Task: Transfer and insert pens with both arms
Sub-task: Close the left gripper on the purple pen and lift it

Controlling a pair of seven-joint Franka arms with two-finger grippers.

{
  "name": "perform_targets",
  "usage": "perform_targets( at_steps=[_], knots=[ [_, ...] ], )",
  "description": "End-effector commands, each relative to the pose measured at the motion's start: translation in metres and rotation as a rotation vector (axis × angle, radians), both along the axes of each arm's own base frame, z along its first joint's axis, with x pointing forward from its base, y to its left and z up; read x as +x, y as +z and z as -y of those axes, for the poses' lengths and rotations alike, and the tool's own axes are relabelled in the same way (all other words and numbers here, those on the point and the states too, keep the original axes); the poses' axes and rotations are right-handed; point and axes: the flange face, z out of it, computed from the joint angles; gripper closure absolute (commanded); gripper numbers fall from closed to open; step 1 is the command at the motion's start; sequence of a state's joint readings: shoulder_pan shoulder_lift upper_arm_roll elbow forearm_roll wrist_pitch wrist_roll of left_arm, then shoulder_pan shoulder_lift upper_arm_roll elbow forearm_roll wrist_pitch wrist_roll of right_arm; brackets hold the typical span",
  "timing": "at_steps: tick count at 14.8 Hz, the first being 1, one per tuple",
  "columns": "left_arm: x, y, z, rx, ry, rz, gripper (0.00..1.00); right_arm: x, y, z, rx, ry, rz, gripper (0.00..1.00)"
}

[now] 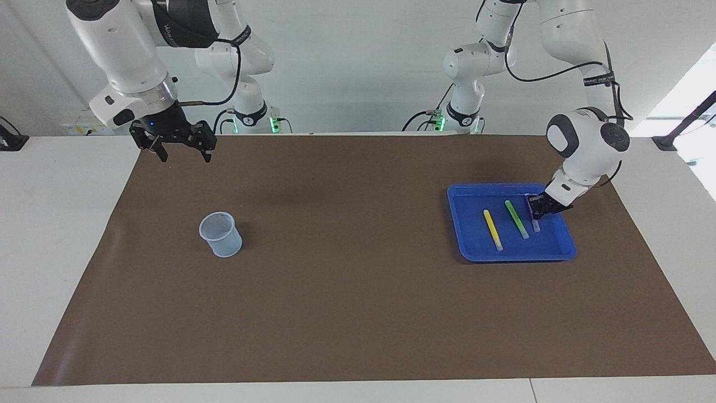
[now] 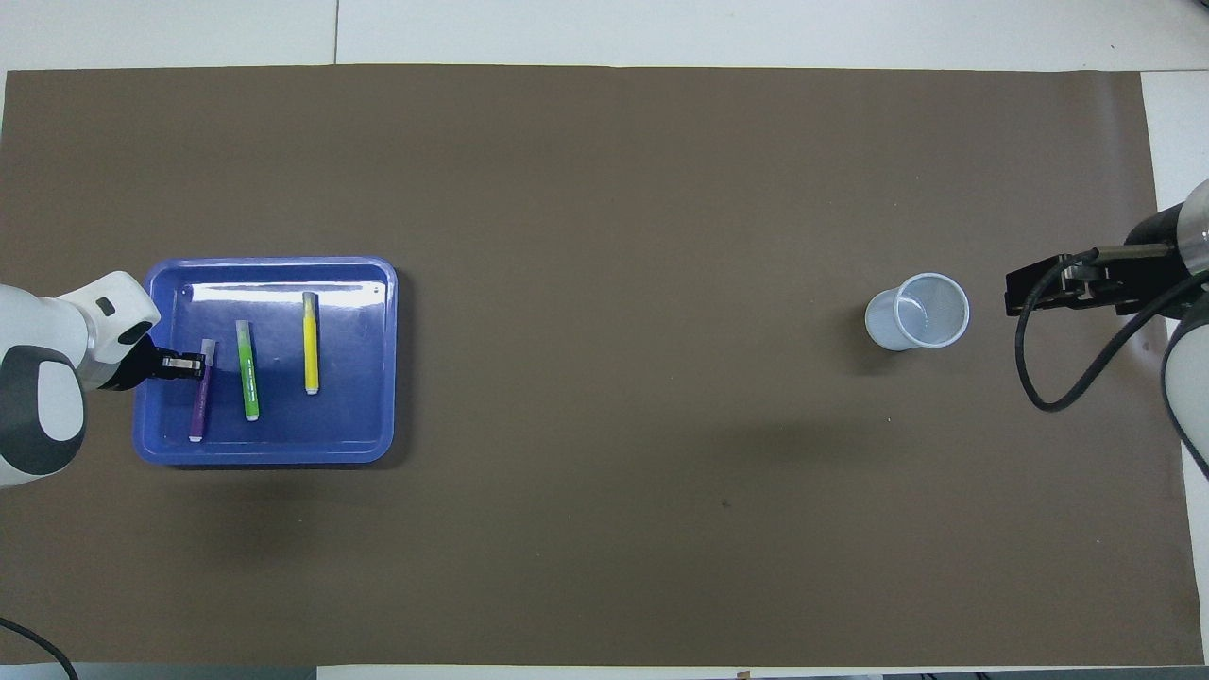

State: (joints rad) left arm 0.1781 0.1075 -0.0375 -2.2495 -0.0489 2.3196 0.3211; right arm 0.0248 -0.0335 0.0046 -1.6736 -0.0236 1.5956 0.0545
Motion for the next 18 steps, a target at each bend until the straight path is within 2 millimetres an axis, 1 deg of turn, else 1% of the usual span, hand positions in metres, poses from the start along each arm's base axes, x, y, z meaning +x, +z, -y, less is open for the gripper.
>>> perform_targets(
  at_steps=[1, 3, 4, 5, 6, 7, 8, 10, 11, 12, 18],
  knots=[
    [-0.0066, -0.018, -0.0021, 0.004, 0.009, 0.004, 0.87, -0.0069, 0.001, -0.0007, 0.018, 0.018, -0.001, 0.0],
    [-0.0072, -0.0193, -0.0021, 0.005, 0.009, 0.012, 0.73, -0.0069, 0.001, -0.0016, 0.018, 0.019, -0.001, 0.0],
    [-0.0077, -0.0201, -0.0021, 0.006, 0.009, 0.014, 0.69, -0.0069, 0.001, -0.0016, 0.018, 0.021, -0.001, 0.0],
    [-0.0082, -0.021, -0.002, 0.006, 0.009, 0.015, 0.63, -0.0069, 0.001, -0.0016, 0.018, 0.021, -0.001, 0.0],
    [-0.0078, -0.0206, -0.0021, 0.007, 0.01, 0.02, 0.58, -0.0073, 0.0018, -0.0024, 0.018, 0.022, 0.001, 0.0],
    [-0.008, -0.0209, -0.0021, 0.007, 0.01, 0.021, 0.58, -0.0073, 0.0018, -0.0024, 0.018, 0.024, 0.001, 0.0],
    [-0.008, -0.0217, -0.0021, 0.007, 0.01, 0.02, 0.61, -0.0073, 0.0018, -0.0024, 0.018, 0.024, 0.001, 0.0],
    [-0.0101, -0.0249, -0.0019, 0.009, 0.01, 0.027, 0.77, -0.0081, -0.0016, -0.0024, 0.018, 0.024, -0.005, 0.0],
    [-0.0103, -0.0253, -0.0019, 0.009, 0.01, 0.028, 0.9, -0.0087, -0.0022, -0.0024, 0.018, 0.024, -0.007, 0.0],
    [-0.0105, -0.0254, -0.0019, 0.009, 0.01, 0.027, 1.0, -0.0085, -0.0021, -0.0024, 0.018, 0.024, -0.006, 0.0],
    [-0.0087, -0.0236, -0.0021, 0.008, 0.013, 0.022, 1.0, -0.0085, -0.0021, -0.0024, 0.018, 0.025, -0.006, 0.0]
  ],
)
